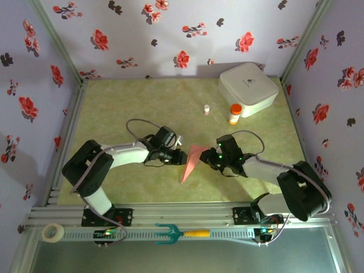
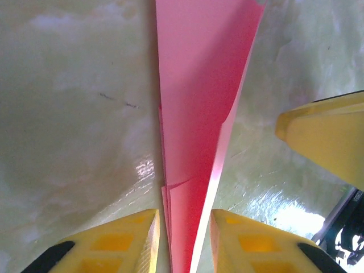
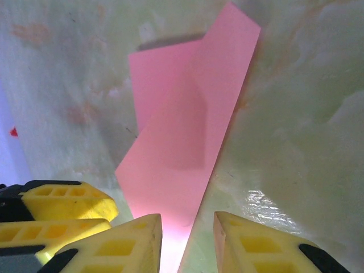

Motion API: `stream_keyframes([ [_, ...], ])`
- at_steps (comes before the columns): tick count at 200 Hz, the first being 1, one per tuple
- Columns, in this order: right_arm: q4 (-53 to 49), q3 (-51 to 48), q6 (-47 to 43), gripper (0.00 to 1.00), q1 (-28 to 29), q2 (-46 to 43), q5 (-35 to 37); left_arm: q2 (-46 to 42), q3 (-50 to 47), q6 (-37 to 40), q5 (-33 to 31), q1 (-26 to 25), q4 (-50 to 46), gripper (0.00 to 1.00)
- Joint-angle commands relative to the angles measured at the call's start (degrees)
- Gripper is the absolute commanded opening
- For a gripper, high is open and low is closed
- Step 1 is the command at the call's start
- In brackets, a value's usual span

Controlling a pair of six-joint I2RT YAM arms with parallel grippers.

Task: Fold a paper plane with a square sheet of paper (pick it up from the middle)
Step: Fold the wing for the fifth time at the center of the table.

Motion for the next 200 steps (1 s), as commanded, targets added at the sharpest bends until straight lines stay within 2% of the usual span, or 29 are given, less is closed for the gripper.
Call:
stream_keyframes([
  [1, 1.9, 2.5, 1.1, 0.31, 1.1, 2.4, -0.6, 0.8, 0.7, 1.3, 2.0, 0.4, -1.0, 0.31],
  [134, 2.0, 4.1, 1.5, 0.26, 3.0, 5.6, -1.4, 3.9, -0.1, 1.3, 6.0, 0.4, 2.0, 0.27],
  [200, 1.9, 2.9, 2.2, 0.26, 3.3, 6.2, -0.8, 4.7, 0.6, 2.2, 4.9, 0.4, -0.6, 0.25],
])
